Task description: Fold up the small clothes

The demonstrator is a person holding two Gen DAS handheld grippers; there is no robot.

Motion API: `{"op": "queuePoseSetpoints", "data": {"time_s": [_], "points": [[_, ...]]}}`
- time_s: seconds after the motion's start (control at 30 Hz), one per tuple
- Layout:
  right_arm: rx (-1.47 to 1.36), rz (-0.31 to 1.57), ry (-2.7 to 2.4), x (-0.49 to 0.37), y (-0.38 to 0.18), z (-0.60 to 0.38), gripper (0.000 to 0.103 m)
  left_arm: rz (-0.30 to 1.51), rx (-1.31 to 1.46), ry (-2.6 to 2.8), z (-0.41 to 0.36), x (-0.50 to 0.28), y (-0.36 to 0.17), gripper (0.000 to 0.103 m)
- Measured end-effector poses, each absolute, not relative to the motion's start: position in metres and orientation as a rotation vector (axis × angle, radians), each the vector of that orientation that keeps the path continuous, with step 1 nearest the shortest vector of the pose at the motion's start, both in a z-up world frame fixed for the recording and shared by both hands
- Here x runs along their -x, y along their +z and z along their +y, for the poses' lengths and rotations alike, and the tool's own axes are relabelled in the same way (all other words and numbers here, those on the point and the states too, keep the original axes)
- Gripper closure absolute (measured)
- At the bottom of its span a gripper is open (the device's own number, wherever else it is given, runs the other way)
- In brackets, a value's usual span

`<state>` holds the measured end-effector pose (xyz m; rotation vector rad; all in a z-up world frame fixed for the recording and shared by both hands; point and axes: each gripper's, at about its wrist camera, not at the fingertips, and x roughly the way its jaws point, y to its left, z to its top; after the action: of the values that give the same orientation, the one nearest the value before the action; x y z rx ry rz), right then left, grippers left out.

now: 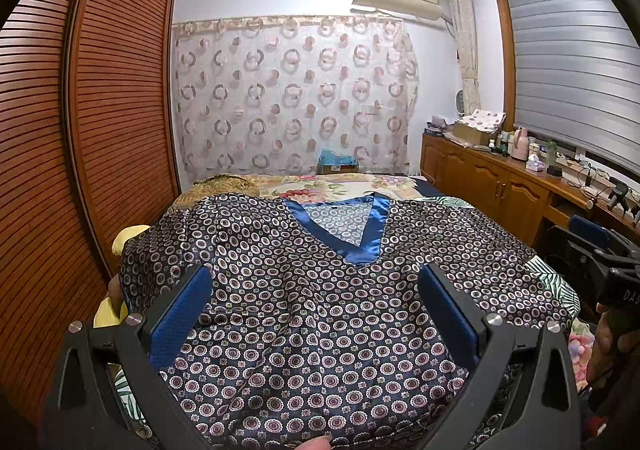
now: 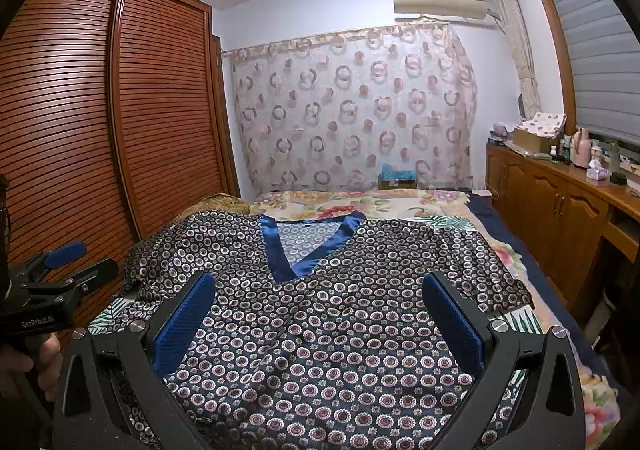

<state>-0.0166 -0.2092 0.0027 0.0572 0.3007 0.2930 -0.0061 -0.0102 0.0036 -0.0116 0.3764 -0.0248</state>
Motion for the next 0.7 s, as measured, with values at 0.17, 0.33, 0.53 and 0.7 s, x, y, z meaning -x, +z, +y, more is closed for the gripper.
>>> {"op": "queuePoseSetpoints", "data": {"time_s": [0.17, 0.33, 0.53, 0.7], "points": [[-0.061, 0.307, 0.297, 0.014, 0.001, -0.209, 0.0, 0.385, 0.016, -0.024, -0.008, 0.005, 0.001, 0.0], [-0.055, 0.325, 0.311, 0.006, -0.002, -0.206, 0.0, 0.405, 0.023, -0.019, -0.001, 0.0, -0.008, 0.0], [-0.042, 0.379, 0.355, -0.013, -0.015, -0.195, 0.0, 0.461, 0.038, -0.004, 0.014, -0.012, -0.025, 0.0], [-0.026, 0.401, 0.376, -0.029, -0.018, -0.19, 0.0, 0.491, 0.048, 0.011, 0.028, -0.018, -0.037, 0.0]]}}
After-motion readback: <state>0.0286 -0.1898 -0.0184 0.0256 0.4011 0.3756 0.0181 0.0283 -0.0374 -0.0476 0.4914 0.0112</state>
